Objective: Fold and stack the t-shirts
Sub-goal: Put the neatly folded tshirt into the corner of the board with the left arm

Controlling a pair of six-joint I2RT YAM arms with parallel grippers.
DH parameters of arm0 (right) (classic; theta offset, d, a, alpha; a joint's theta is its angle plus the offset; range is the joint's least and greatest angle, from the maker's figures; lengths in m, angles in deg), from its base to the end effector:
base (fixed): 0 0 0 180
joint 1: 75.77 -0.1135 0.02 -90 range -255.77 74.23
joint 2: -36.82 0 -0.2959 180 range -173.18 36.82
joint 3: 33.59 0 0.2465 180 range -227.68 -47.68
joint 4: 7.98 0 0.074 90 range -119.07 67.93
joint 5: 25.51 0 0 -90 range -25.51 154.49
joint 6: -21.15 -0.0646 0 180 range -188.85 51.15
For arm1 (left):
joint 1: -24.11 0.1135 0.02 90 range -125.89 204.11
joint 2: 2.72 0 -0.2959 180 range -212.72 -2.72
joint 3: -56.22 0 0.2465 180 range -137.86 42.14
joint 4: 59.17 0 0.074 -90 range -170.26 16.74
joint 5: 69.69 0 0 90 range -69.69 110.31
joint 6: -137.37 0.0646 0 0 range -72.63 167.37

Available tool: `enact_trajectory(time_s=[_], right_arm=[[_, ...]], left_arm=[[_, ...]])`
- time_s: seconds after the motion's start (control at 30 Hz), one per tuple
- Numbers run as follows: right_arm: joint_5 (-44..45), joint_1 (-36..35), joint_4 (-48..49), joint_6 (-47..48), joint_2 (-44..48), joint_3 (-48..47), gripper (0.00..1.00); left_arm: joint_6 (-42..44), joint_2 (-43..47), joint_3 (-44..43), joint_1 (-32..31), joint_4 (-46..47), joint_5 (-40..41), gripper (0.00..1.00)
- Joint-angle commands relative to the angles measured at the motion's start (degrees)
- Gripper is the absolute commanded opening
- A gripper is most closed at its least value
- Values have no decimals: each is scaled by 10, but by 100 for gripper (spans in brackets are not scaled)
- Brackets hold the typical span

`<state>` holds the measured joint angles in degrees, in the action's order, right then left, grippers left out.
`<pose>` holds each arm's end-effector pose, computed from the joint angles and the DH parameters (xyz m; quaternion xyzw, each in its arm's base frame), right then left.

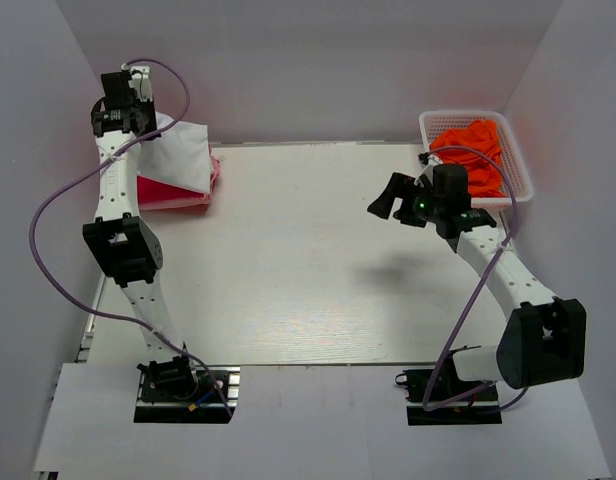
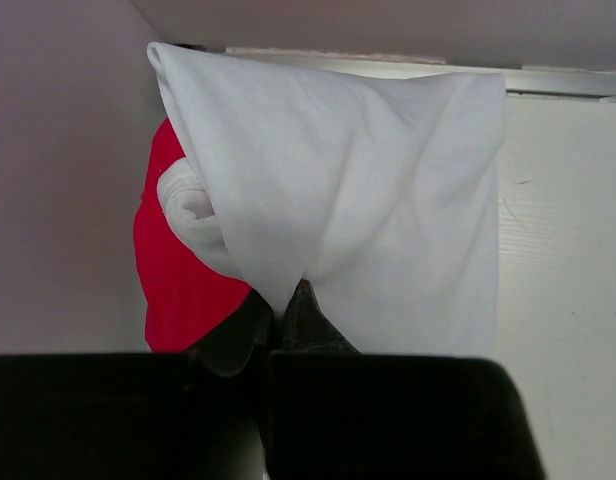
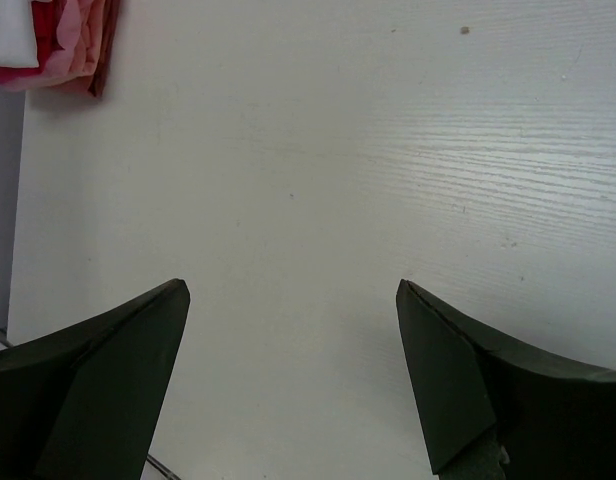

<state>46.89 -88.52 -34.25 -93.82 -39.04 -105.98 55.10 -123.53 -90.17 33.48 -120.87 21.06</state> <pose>0.2995 0.0878 0.3183 0.0146 0.8580 0.2856 0.4267 0.4990 0.0832 0.3924 -0.0157 0.8913 0.0731 0.4471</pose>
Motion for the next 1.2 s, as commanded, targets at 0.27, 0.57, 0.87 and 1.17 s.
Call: enact_trajectory(time_s=[0.27,0.57,0.87,1.17], right_arm=[[-46,0,11,-25,-32,-29,90],[-53,0,1,-26,-36,-34,90],[-47,0,-4,-27,-18,-16,90],[7,0,-19,-3,11,3,90]], left_arm=[[-5,-28,15,40,35,39,0],[9,-33,57,45,112,119,91],[-50,15,46,29,66,120,100],[-205,245,338,-91,112,11,100]])
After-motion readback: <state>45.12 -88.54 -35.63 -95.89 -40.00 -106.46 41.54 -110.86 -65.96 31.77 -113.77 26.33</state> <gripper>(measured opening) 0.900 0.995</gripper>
